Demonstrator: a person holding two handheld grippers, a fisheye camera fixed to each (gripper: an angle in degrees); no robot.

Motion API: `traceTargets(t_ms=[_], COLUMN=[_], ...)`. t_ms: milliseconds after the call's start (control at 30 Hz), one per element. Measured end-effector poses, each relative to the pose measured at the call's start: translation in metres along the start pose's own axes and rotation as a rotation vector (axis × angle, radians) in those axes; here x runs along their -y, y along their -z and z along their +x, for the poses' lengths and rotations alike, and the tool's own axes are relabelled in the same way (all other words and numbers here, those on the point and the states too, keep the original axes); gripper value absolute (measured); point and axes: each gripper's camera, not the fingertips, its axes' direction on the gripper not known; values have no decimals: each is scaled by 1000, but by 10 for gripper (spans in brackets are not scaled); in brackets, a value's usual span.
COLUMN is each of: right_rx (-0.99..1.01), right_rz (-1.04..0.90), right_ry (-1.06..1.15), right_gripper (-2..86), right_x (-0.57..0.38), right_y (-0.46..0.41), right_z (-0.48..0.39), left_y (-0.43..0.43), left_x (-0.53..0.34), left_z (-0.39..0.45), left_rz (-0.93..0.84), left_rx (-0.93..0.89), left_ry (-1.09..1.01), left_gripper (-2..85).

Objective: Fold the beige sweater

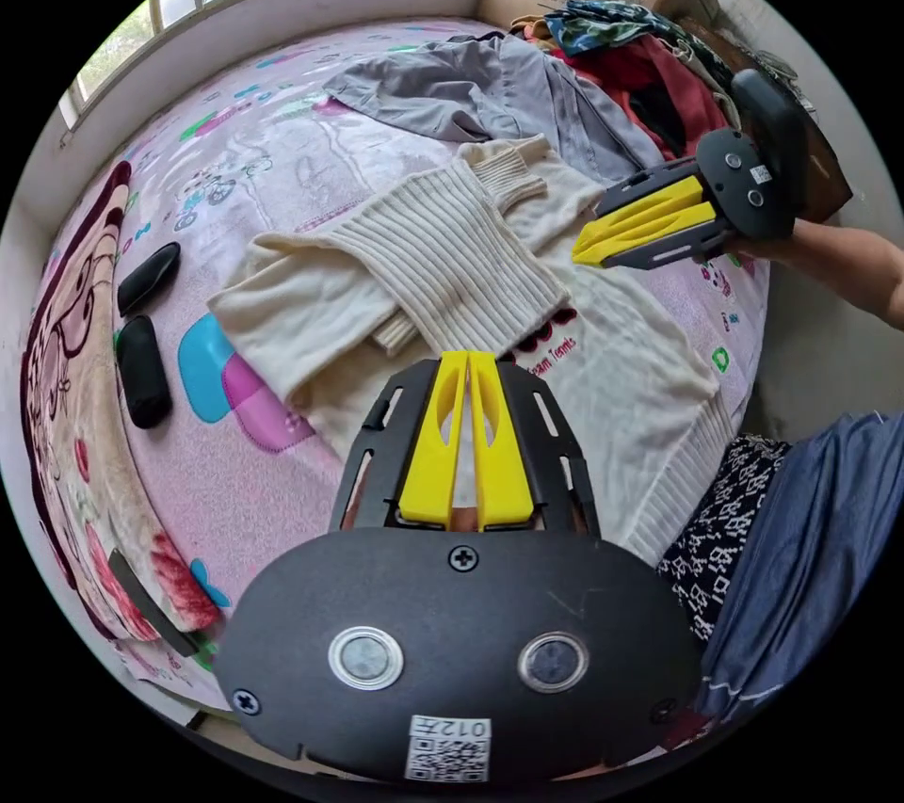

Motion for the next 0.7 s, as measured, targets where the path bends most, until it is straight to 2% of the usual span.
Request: traceTargets(t_ms=[333,467,700], right_rx=[104,139,212], right_rz=[-118,-138,-95], right_ry=[-76,-196,-393], right_gripper=[45,56,73], right_x=[-163,-203,-254], right_y=[25,19,15], right_z=[-105,-112,-95], left_y=[27,30,28], left_x=[-149,-176,-197], left_z=[84,107,99], left_rz=[-182,-207,-177], left_rx=[40,81,-49], left_ry=[141,213,412], left_gripper=[-1,0,24])
